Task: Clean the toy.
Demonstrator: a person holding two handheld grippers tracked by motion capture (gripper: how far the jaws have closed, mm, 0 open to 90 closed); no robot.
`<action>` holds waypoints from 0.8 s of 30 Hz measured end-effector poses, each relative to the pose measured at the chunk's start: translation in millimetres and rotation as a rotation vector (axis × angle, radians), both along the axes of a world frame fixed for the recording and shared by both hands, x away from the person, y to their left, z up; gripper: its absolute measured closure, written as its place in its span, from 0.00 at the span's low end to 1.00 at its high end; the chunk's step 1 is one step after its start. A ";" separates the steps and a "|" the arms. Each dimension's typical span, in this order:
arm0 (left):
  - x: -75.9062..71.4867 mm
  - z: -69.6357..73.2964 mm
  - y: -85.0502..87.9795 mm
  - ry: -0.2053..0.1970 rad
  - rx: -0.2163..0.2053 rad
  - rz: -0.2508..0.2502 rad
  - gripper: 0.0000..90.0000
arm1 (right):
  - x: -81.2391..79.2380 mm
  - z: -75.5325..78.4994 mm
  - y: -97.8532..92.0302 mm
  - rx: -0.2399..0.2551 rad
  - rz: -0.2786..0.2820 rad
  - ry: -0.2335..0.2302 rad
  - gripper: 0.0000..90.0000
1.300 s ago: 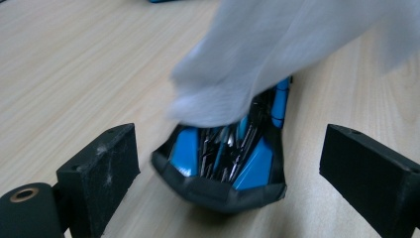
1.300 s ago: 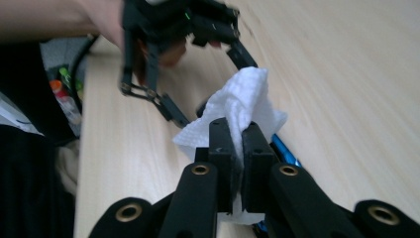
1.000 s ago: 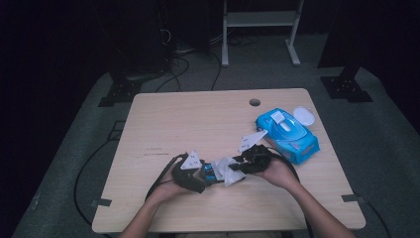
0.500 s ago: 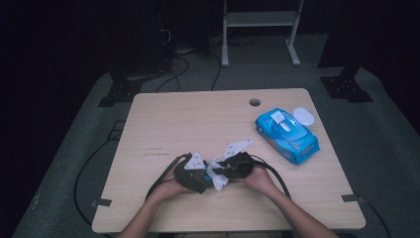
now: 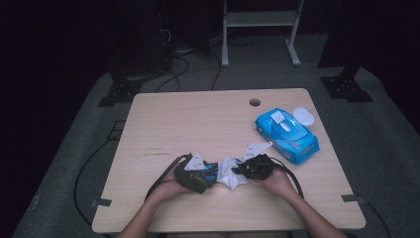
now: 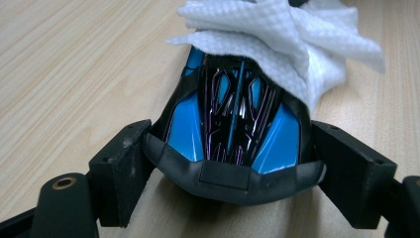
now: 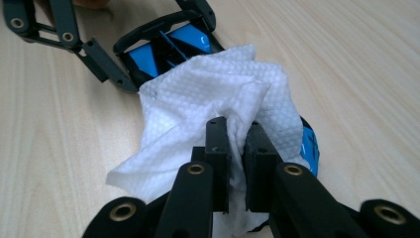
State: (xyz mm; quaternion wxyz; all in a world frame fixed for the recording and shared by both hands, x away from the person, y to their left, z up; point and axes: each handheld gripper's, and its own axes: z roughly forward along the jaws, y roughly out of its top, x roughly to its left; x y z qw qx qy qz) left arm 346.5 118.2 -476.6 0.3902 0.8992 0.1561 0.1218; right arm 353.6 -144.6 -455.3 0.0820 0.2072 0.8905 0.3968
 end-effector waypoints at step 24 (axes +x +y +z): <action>-1.5 0.2 4.5 -0.005 0.009 0.000 0.22 | 2.1 -5.3 -7.9 0.039 -0.062 -0.025 0.91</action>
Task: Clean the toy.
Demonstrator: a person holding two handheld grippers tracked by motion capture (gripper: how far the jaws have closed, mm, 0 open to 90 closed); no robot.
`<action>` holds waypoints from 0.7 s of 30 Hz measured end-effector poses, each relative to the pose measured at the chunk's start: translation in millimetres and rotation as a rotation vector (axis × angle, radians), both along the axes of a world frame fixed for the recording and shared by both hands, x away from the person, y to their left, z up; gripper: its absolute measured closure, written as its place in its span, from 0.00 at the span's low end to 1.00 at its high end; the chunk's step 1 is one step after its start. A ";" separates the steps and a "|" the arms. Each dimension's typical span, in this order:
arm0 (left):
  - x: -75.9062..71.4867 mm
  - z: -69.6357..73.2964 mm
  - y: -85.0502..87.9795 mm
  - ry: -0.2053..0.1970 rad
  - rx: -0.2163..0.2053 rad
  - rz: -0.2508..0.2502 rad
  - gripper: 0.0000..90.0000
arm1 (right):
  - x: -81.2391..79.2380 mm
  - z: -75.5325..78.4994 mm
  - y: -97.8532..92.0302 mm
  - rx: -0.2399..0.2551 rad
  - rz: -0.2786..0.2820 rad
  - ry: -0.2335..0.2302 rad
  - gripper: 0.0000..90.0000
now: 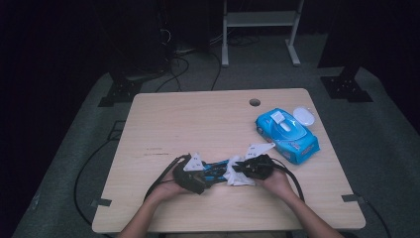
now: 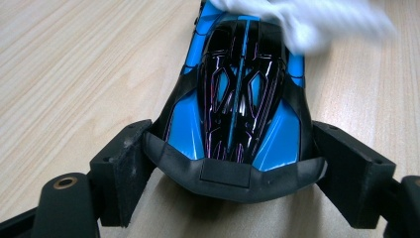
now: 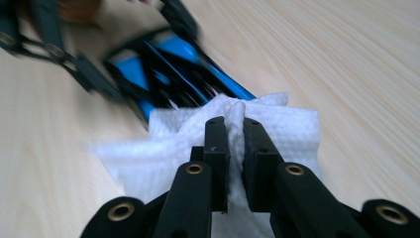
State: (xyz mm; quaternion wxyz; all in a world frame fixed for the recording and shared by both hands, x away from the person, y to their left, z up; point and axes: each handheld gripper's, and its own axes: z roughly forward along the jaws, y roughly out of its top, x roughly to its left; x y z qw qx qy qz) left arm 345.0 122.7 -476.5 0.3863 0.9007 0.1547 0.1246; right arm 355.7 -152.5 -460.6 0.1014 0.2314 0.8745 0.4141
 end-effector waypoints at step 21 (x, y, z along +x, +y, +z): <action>-0.5 -0.8 1.1 -0.010 0.004 -0.003 0.24 | 11.4 -5.4 -15.9 0.066 -0.054 0.083 0.92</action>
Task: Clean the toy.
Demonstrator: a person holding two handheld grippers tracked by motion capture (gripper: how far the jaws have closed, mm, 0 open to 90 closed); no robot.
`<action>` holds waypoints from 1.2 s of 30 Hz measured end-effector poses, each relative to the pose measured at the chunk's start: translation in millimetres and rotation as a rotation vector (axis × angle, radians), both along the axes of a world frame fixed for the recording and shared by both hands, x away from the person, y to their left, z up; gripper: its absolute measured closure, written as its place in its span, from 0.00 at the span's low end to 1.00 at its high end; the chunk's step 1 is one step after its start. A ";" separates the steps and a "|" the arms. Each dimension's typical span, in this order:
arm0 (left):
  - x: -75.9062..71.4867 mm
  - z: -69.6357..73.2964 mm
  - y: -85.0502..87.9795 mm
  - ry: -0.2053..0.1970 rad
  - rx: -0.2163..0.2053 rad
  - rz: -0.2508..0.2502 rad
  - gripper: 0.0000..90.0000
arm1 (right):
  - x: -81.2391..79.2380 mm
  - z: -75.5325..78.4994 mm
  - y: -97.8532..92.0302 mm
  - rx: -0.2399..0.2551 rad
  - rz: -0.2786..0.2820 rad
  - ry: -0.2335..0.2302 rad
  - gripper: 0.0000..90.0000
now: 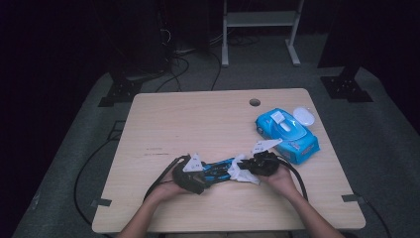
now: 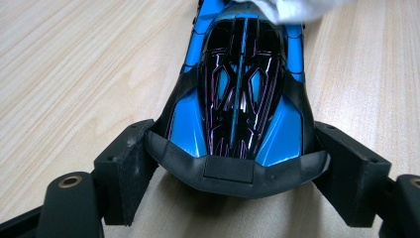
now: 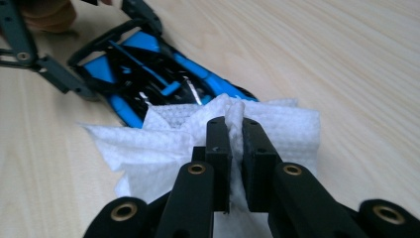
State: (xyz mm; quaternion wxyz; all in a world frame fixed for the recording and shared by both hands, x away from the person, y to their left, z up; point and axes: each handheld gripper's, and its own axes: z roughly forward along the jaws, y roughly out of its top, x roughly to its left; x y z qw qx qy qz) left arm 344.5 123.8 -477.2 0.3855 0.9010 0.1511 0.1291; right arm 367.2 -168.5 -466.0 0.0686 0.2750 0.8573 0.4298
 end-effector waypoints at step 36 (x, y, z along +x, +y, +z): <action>2.2 -3.5 0.2 0.029 -0.017 0.020 0.22 | -3.1 -1.5 -5.1 0.015 -0.005 0.033 0.92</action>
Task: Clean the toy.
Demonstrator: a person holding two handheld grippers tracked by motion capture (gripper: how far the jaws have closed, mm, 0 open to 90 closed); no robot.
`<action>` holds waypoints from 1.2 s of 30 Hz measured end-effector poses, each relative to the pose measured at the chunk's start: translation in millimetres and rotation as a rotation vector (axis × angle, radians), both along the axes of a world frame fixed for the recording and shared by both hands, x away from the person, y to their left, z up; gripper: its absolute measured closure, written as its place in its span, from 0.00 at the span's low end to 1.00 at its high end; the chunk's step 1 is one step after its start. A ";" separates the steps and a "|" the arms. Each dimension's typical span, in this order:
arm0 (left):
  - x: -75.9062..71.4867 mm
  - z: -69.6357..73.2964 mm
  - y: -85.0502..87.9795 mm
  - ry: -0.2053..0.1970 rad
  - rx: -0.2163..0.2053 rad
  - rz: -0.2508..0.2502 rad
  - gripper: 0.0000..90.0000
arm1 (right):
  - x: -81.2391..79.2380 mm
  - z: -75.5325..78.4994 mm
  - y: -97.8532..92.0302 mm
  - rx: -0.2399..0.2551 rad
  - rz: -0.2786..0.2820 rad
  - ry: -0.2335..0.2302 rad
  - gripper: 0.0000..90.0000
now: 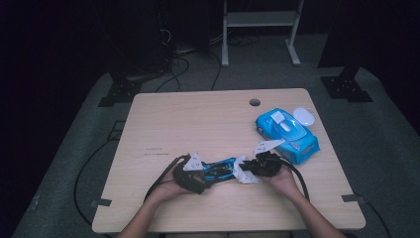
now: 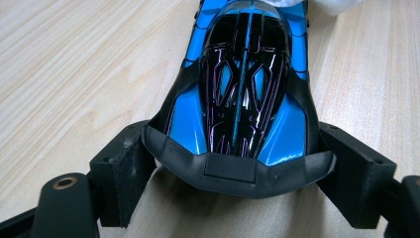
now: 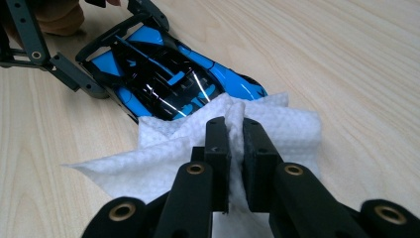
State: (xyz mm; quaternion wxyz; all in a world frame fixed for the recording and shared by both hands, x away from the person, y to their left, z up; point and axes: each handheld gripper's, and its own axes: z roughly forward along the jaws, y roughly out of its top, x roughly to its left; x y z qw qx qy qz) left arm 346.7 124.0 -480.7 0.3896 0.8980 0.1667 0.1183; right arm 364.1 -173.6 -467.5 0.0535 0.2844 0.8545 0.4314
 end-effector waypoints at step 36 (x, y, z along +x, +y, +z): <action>0.7 0.2 -0.9 0.003 -0.004 -0.010 0.24 | -4.4 15.5 100.8 -0.065 0.301 -0.061 0.94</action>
